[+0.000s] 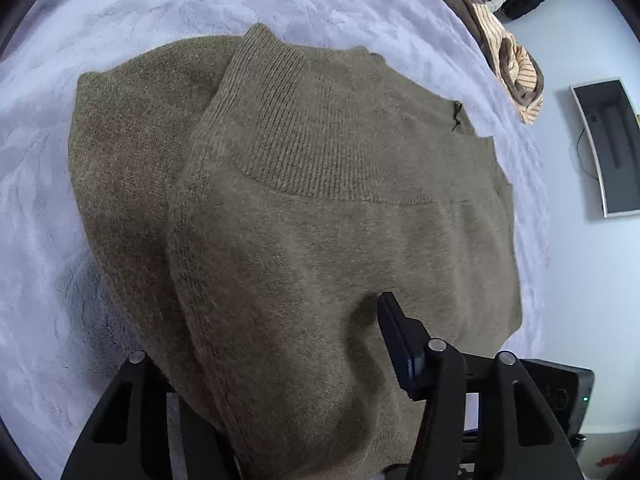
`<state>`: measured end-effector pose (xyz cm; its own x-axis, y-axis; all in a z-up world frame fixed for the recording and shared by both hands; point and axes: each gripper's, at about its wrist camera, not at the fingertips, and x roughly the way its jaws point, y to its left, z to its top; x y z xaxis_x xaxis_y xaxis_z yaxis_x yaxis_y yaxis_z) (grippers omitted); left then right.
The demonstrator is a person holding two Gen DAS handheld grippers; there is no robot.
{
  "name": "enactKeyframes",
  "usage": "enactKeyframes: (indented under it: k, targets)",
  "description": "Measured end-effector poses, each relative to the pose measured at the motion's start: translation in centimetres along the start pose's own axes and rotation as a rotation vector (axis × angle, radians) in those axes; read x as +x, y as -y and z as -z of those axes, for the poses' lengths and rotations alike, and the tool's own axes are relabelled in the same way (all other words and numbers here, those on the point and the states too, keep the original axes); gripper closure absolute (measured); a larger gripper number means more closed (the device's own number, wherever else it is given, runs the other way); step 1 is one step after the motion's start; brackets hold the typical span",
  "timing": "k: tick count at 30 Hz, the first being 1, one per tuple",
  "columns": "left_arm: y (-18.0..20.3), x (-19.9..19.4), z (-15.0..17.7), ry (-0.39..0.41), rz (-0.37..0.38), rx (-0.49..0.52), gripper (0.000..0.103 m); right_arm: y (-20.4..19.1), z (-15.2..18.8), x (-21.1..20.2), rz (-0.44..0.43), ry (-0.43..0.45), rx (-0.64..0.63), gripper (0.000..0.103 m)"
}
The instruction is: Fold small clothes
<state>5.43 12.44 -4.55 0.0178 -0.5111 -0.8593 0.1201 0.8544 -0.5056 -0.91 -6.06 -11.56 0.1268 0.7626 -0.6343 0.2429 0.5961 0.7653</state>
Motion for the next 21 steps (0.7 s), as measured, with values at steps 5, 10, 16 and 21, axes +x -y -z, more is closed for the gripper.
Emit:
enactKeyframes:
  k: [5,10,16,21]
  targets:
    - [0.3,-0.3,-0.1,0.027,-0.067,0.03,0.065,-2.2,-1.4,-4.5,0.104,0.045,-0.158,0.09]
    - [2.4,-0.9,-0.3,0.064,-0.142,0.073,0.079,-1.4,-5.4,-8.5,0.334,0.246,-0.25,0.09]
    - [6.6,-3.4,-0.4,0.131,-0.148,0.128,0.082,1.6,-7.7,-5.0,0.473,0.184,-0.286,0.094]
    - [14.1,-4.1,-1.7,0.172,-0.106,0.244,0.082,3.3,-7.2,-5.9,0.36,0.217,-0.224,0.094]
